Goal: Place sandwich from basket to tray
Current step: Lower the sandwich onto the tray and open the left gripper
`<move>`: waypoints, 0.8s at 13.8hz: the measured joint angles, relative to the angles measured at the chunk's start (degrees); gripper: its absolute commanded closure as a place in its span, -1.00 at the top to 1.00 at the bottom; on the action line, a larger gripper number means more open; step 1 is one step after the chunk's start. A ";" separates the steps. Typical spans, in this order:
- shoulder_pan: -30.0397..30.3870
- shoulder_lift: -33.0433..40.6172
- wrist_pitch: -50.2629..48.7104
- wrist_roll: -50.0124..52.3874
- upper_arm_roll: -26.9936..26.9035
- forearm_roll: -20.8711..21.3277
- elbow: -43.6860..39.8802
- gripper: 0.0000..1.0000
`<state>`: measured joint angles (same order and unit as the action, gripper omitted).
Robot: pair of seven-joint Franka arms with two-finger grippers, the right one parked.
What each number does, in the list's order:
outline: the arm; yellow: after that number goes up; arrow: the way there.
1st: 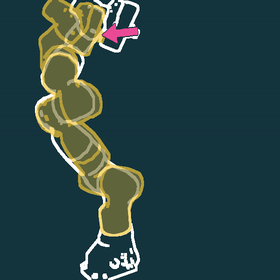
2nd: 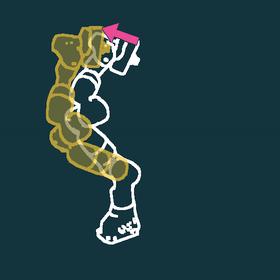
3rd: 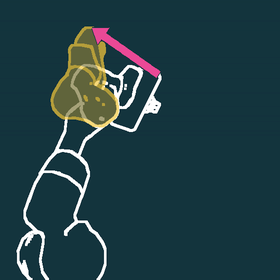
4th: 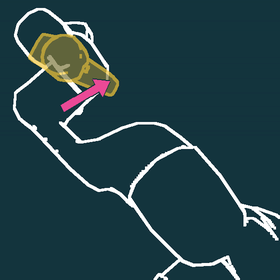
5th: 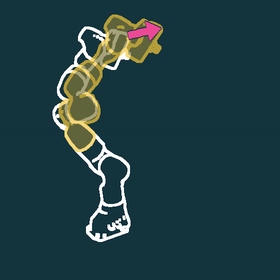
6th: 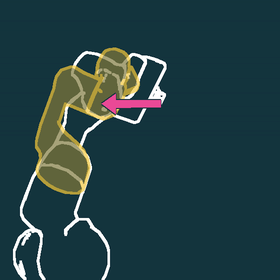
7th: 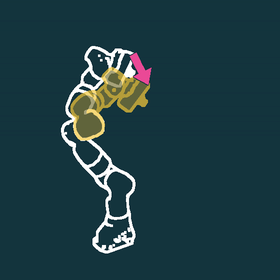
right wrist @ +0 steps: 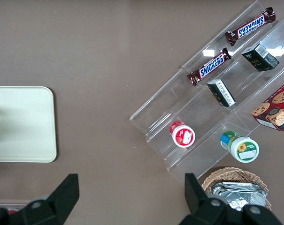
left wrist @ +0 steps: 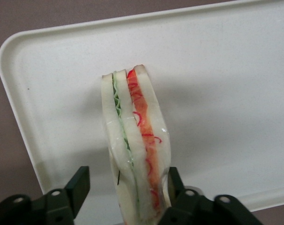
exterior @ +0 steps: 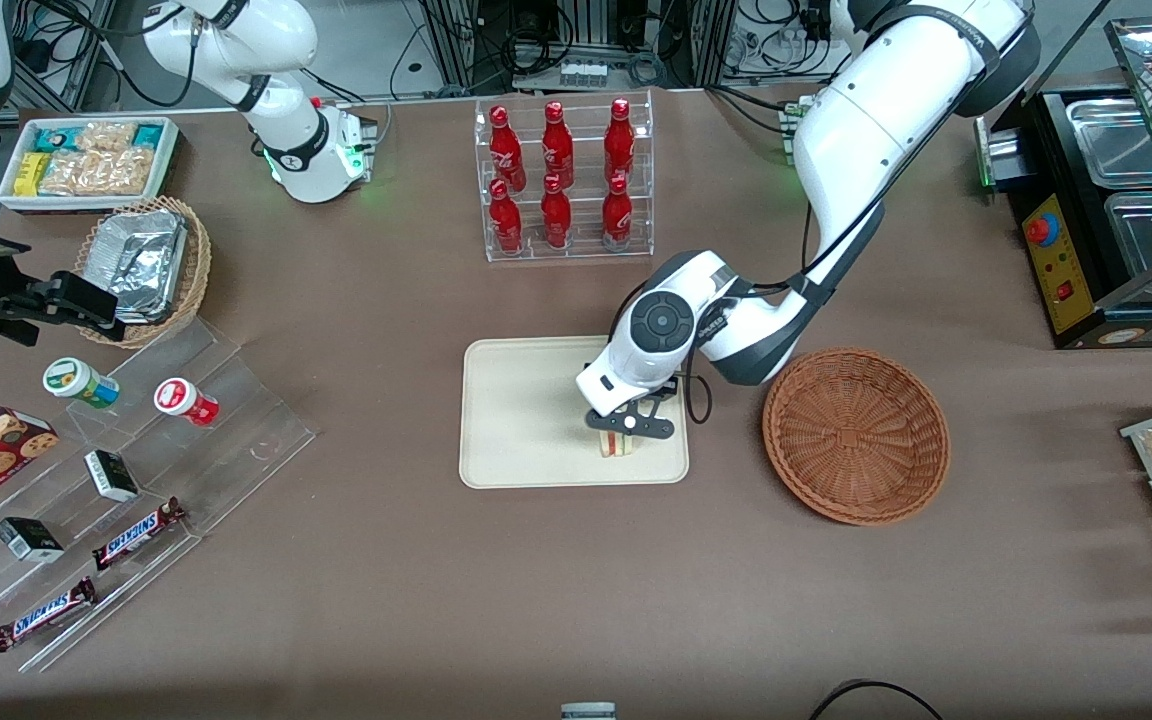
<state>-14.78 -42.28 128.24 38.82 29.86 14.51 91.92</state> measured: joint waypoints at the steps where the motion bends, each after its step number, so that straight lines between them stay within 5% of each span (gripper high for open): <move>1: 0.00 0.00 0.00 0.10 0.01 0.02 -0.09 1.00; 11: 1.72 3.28 -5.17 3.54 -0.12 0.02 -5.29 1.00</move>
<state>-13.06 -38.99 123.07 42.37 29.74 14.53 86.63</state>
